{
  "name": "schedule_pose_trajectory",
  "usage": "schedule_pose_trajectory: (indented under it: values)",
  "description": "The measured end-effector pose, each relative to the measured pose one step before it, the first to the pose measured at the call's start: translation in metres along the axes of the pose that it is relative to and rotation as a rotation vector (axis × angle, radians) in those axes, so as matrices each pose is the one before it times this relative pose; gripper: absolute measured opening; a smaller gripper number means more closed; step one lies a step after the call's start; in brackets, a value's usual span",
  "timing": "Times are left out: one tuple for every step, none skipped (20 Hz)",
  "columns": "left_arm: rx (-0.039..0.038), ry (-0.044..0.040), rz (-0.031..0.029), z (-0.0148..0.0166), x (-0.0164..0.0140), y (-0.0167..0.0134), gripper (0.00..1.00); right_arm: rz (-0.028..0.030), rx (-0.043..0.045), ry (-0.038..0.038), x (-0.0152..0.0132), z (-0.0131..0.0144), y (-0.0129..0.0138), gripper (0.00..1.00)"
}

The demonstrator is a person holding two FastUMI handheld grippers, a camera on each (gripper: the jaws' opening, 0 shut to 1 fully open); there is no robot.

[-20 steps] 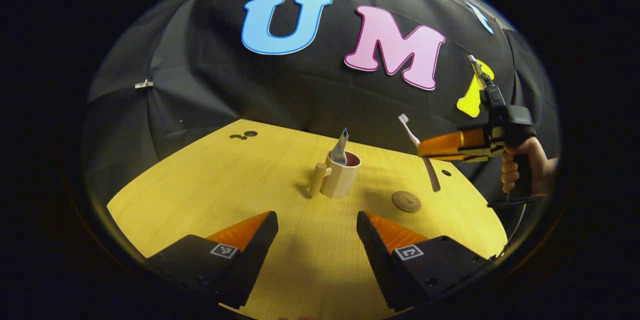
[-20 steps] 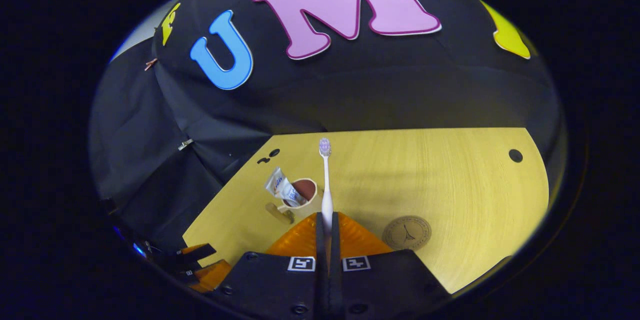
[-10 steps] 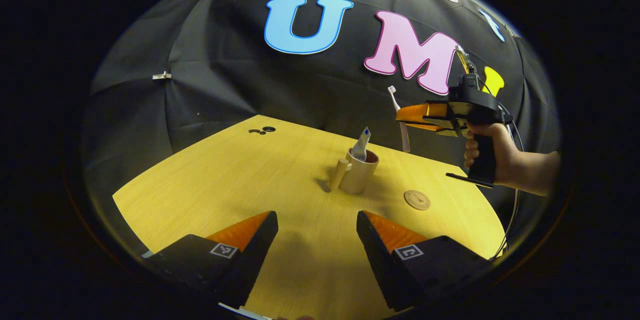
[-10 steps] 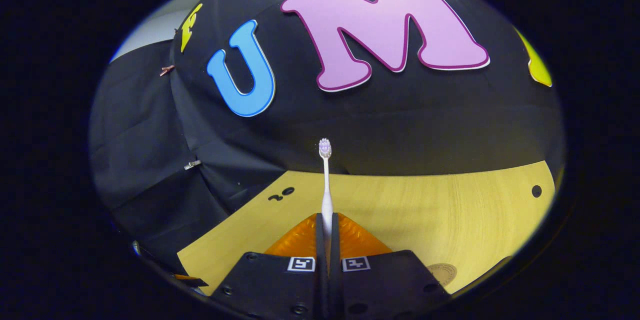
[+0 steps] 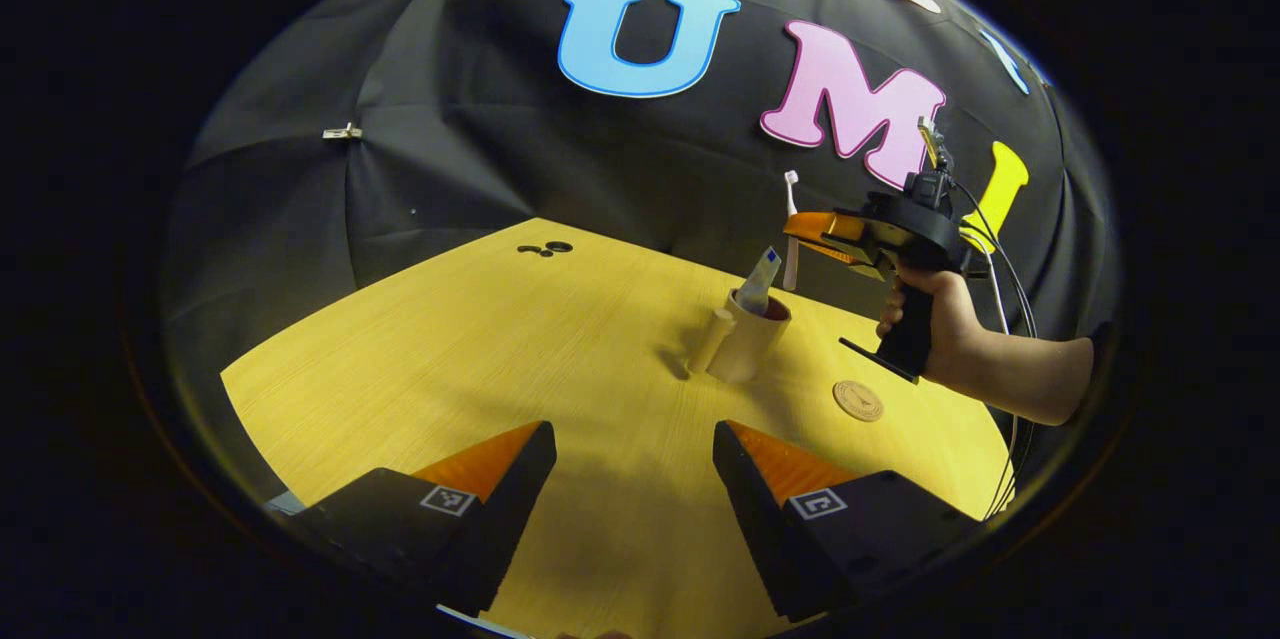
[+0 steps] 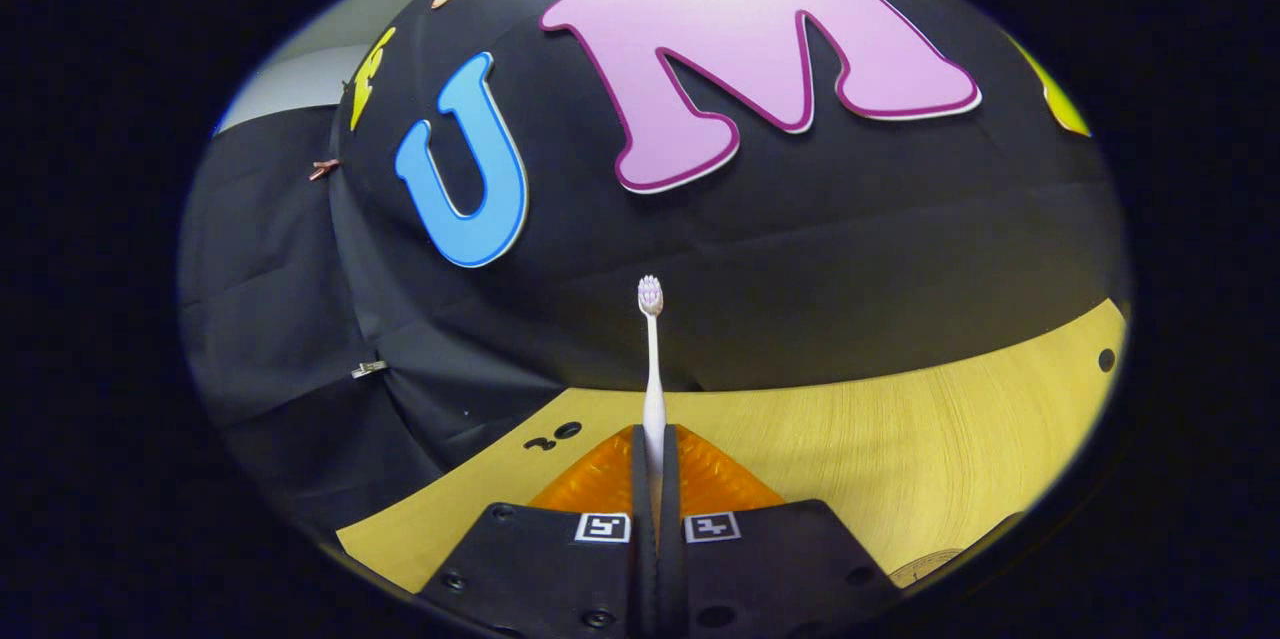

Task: Put the toothbrush and toothpaste on the desktop into the cup, then pick up the cup and place it on the coaster on the desktop.

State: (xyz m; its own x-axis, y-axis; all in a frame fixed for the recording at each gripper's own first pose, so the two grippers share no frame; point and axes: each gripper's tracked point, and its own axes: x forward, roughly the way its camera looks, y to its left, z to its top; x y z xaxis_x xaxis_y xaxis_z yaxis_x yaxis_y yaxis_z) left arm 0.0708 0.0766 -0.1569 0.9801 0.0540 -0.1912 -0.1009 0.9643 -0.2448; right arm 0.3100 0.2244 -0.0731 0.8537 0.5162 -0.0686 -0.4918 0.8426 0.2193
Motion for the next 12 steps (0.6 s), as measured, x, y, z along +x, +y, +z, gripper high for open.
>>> schedule_pose_trajectory:
  values:
    - [0.00399,-0.00011,0.00055,-0.00109,0.00255,0.00097,0.98,-0.00749,0.00346,0.00435,0.00228,-0.00667,-0.00324,0.05]
    - [0.00167,0.00126,0.00019,-0.00285,0.00269,0.00004,0.98,-0.00315,0.00251,0.00544,0.00142,-0.00736,-0.00266,0.05]
    - [-0.00145,0.00110,0.00022,-0.00182,0.00298,0.00001,0.98,-0.00035,0.00360,0.00241,0.00058,-0.00677,-0.00189,0.05]
    - [-0.00428,0.00032,-0.00162,-0.00163,0.00166,-0.00051,0.98,-0.00571,0.00143,0.00020,0.00061,-0.00623,-0.00281,0.05]
    - [-0.00428,0.00068,-0.00074,0.00599,0.00592,-0.00161,0.98,-0.00045,0.00761,0.00292,-0.00039,-0.00599,-0.00182,0.05]
    - [-0.00246,0.00022,-0.00167,-0.00070,0.00111,-0.00062,0.98,0.00018,0.00960,0.00217,-0.00036,-0.00536,-0.00046,0.05]
    - [0.00073,0.00097,-0.00237,-0.00061,0.00084,-0.00102,0.98,0.00249,0.00446,-0.00015,-0.00119,-0.00475,0.00094,0.05]
    - [0.00305,0.00208,-0.00081,-0.00165,0.00205,-0.00094,0.98,0.00113,-0.00739,-0.00079,-0.00043,-0.00486,0.00110,0.05]
    - [0.00405,0.00111,-0.00160,-0.00048,0.00164,-0.00106,0.98,0.00363,-0.01390,-0.00268,-0.00260,-0.00345,0.00103,0.05]
    - [0.00500,-0.00025,-0.00276,-0.00020,0.00245,-0.00110,0.98,0.00490,-0.01550,0.00120,-0.00130,-0.00476,0.00186,0.05]
    - [0.00547,0.00046,-0.00202,0.00068,0.00123,-0.00115,0.98,0.00148,-0.01722,0.00400,-0.00186,-0.00521,0.00160,0.05]
    - [0.00481,0.00126,-0.00301,-0.00045,0.00179,-0.00135,0.98,-0.00061,-0.01719,0.00545,-0.00246,-0.00447,-0.00045,0.06]
